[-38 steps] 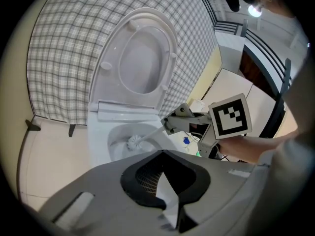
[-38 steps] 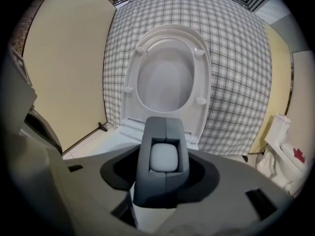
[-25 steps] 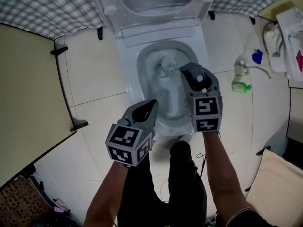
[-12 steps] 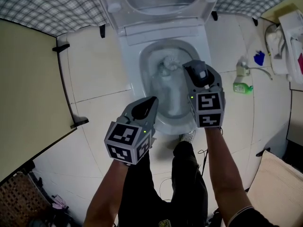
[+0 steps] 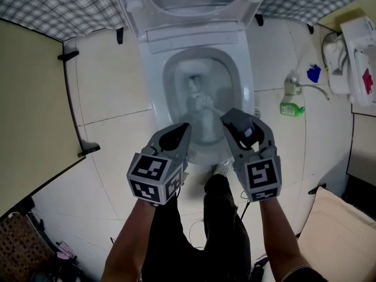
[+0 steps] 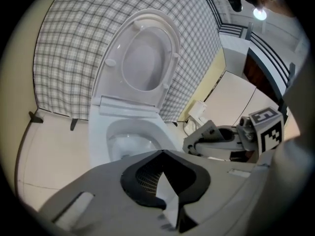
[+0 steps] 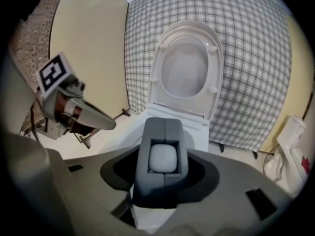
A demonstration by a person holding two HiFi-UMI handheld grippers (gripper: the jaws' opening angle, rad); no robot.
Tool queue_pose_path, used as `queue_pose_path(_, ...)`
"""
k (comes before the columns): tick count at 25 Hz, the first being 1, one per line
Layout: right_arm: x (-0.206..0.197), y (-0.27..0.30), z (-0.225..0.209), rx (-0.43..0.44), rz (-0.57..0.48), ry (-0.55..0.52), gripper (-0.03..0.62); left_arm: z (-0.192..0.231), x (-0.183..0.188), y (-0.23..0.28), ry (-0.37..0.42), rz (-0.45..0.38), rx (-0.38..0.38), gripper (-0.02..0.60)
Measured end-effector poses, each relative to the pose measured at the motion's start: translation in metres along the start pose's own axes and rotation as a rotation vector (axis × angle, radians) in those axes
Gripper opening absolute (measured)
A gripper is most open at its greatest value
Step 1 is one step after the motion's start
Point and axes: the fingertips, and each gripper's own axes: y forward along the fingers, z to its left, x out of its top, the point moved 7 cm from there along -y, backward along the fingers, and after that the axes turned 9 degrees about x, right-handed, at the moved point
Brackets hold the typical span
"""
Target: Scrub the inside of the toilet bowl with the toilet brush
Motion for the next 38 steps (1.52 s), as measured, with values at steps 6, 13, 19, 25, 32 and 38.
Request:
queue_pose_path(6, -0.027, -0.025, 0.028, 0.047, 0.124, 0.008, 0.218, -0.002, -0.006, 0.003, 0.017, 0.026, -0.001, 0.009)
queue_pose_path(13, -0.047, 0.017, 0.026, 0.069, 0.223, -0.008, 0.217, -0.003, -0.011, 0.000, 0.016, 0.036, 0.000, 0.009)
queue_pose_path(19, -0.059, 0.062, 0.022, 0.093, 0.298, -0.045, 0.213, 0.005, -0.018, -0.003, 0.003, 0.044, 0.015, 0.009)
queue_pose_path(25, -0.047, 0.071, 0.007, 0.140, 0.326, -0.152, 0.210, 0.005, -0.020, -0.004, 0.001, 0.041, 0.012, 0.009)
queue_pose_path(32, -0.049, -0.005, 0.025, 0.253, 0.385, -0.420, 0.206, -0.001, -0.015, -0.002, 0.004, 0.037, -0.005, 0.009)
queue_pose_path(38, -0.040, -0.034, 0.007, 0.156, 0.386, -0.378, 0.202, -0.002, -0.018, 0.000, 0.004, 0.048, -0.013, 0.009)
